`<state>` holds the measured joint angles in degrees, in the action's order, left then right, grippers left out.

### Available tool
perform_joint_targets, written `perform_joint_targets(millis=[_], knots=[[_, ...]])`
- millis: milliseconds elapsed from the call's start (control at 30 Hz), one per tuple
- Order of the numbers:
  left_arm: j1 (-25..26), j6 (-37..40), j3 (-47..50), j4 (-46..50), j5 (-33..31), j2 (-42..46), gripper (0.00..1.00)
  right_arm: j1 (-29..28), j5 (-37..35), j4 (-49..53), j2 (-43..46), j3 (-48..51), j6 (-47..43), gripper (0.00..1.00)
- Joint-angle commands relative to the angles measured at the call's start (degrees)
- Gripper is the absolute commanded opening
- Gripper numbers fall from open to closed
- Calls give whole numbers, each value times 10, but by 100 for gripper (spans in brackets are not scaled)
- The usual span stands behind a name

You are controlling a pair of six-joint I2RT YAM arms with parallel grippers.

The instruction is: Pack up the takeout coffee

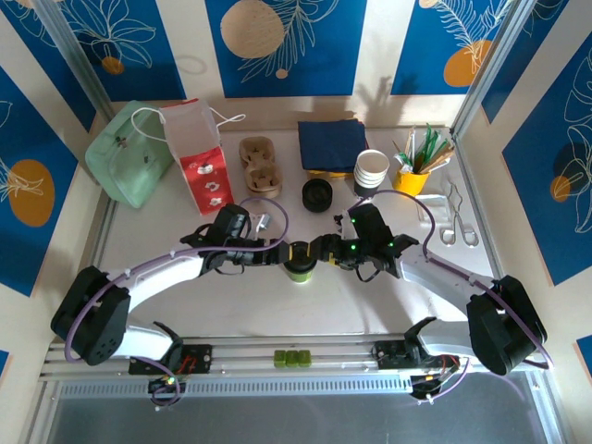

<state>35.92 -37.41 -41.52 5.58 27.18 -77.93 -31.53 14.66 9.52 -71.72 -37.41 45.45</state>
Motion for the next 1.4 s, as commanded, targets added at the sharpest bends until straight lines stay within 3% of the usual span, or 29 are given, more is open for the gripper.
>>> perform_joint_targets(millis=[0,400,700,833,933,1167,1367], knots=[[8,17,5,51,-29,-2,81,1,-35,74,-11,5,1,67],[8,62,-63,118,-65,20,81,1,-71,127,3,-69,28,69],[8,63,-75,164,-142,87,82,-5,-105,187,44,-109,36,73],[8,57,-71,214,-227,139,85,-8,-107,222,66,-131,23,81],[8,55,-60,255,-326,201,87,-28,-149,276,67,-158,8,90],[7,62,14,295,-527,400,94,-109,-235,372,39,-221,9,94],[8,92,66,314,-596,507,99,-187,-332,465,-31,-317,18,96]])
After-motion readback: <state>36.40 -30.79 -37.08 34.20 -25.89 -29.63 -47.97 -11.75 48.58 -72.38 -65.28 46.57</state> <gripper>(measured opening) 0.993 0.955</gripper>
